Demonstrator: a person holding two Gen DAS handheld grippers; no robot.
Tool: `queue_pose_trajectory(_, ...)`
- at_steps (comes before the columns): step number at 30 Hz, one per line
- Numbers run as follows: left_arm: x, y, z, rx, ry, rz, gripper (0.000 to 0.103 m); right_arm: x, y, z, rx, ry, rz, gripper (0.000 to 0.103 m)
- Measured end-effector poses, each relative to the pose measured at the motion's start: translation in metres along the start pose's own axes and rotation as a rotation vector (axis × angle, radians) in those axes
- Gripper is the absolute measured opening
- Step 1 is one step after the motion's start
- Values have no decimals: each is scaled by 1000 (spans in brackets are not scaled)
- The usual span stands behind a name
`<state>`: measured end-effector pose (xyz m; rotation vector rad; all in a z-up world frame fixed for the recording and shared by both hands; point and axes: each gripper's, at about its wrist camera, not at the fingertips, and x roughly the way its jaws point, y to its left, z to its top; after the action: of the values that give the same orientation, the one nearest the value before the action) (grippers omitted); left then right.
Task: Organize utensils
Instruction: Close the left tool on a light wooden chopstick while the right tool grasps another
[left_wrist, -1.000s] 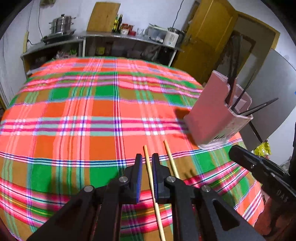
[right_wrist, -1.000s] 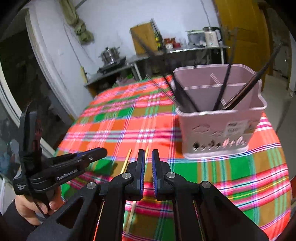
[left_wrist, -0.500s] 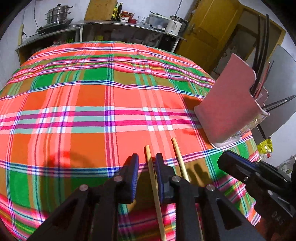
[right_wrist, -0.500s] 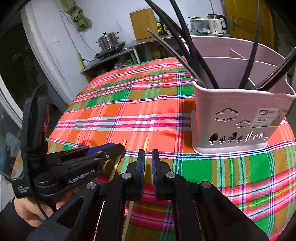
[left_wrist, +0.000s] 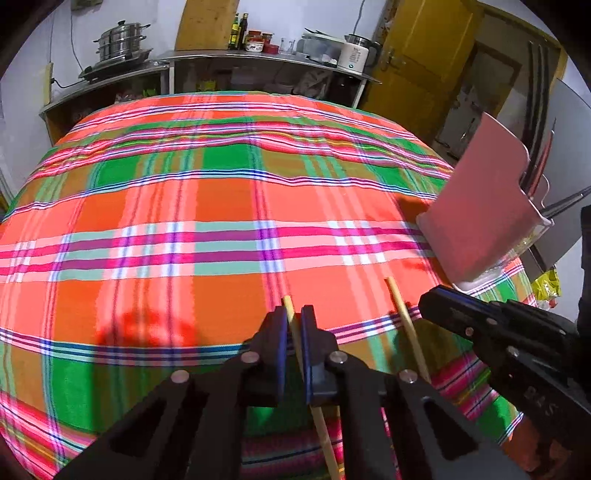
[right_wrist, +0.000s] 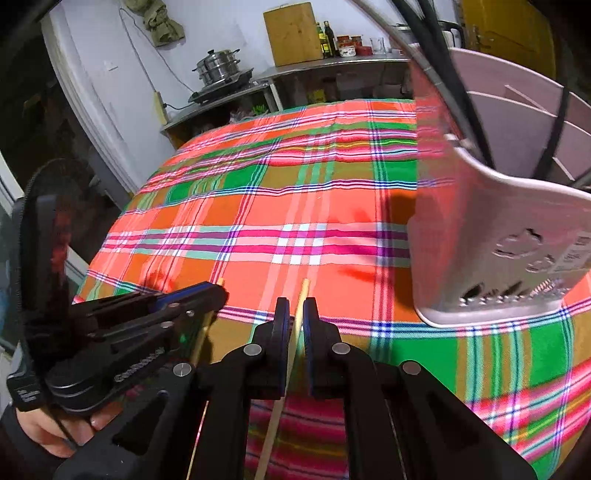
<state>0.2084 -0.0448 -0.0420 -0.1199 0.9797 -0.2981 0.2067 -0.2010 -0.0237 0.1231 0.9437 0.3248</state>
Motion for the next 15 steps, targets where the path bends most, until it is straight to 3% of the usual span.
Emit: queue_pose_trajectory(15,2,3,5,-18,28,1,15,31,8,11,-25,70,-79,7)
